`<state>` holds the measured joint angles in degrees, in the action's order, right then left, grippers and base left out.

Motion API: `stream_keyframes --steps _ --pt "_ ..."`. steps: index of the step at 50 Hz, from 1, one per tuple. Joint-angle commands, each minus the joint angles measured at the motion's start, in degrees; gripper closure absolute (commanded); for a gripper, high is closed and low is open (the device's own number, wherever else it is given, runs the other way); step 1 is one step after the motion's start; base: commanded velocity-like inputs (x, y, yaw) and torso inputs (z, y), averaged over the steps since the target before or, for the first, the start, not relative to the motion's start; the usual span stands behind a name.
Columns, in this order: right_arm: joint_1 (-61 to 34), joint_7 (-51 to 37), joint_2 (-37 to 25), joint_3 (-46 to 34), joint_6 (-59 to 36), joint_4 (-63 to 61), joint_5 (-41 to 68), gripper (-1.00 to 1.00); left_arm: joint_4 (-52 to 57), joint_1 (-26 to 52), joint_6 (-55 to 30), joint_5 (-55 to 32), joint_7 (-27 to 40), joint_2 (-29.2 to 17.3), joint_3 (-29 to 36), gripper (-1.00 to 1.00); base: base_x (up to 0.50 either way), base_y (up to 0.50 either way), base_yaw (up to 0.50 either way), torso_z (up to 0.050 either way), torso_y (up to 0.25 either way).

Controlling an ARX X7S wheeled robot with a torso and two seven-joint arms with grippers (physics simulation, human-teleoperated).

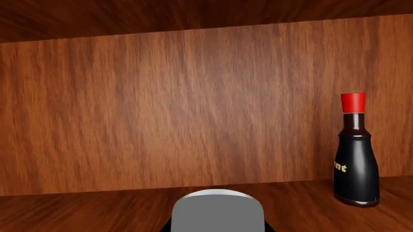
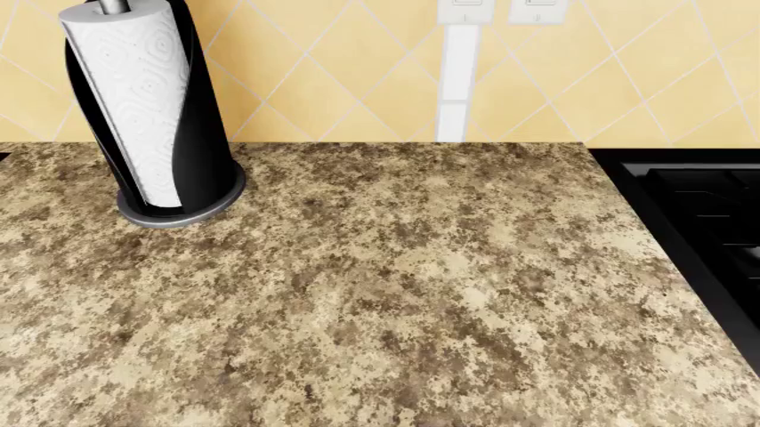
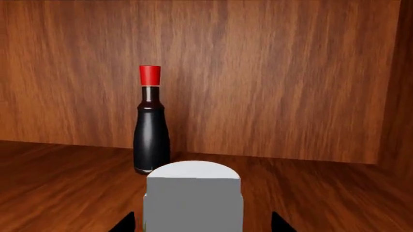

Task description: Pick and place the shaker into the drawer. Then close the cabinet.

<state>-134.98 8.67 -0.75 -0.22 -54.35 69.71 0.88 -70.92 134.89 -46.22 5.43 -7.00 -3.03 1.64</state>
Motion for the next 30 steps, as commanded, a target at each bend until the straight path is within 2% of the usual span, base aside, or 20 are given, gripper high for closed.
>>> stream_keyframes --steps 1,5,6,23,30 --pt "0.0 0.1 0.2 0.3 2.4 3.6 1.8 -1.00 -0.4 0.1 0.3 -0.1 0.3 -0.2 -0.1 1.00 0.00 0.00 0.00 0.000 0.000" --pt "0.0 0.4 0.1 0.2 2.1 3.7 2.2 -1.00 -0.3 0.1 0.2 -0.1 0.3 -0.3 -0.1 1.00 0.00 0.00 0.00 0.000 0.000" --pt "0.0 0.5 0.1 0.1 2.2 3.7 2.3 1.00 -0.3 0.1 0.2 -0.1 0.3 -0.2 -0.1 1.00 0.00 0.00 0.00 0.000 0.000" --pt "0.0 5.2 0.4 -3.1 4.0 1.8 0.4 1.00 0.5 0.1 -0.6 0.0 0.1 -0.2 -0.2 1.00 0.00 0.00 0.00 0.000 0.000" --pt "0.0 5.9 0.1 -3.9 11.8 -2.3 -1.3 1.00 2.6 0.1 -1.2 -1.0 0.6 -0.7 -0.7 1.00 0.00 0.00 0.00 0.000 0.000"
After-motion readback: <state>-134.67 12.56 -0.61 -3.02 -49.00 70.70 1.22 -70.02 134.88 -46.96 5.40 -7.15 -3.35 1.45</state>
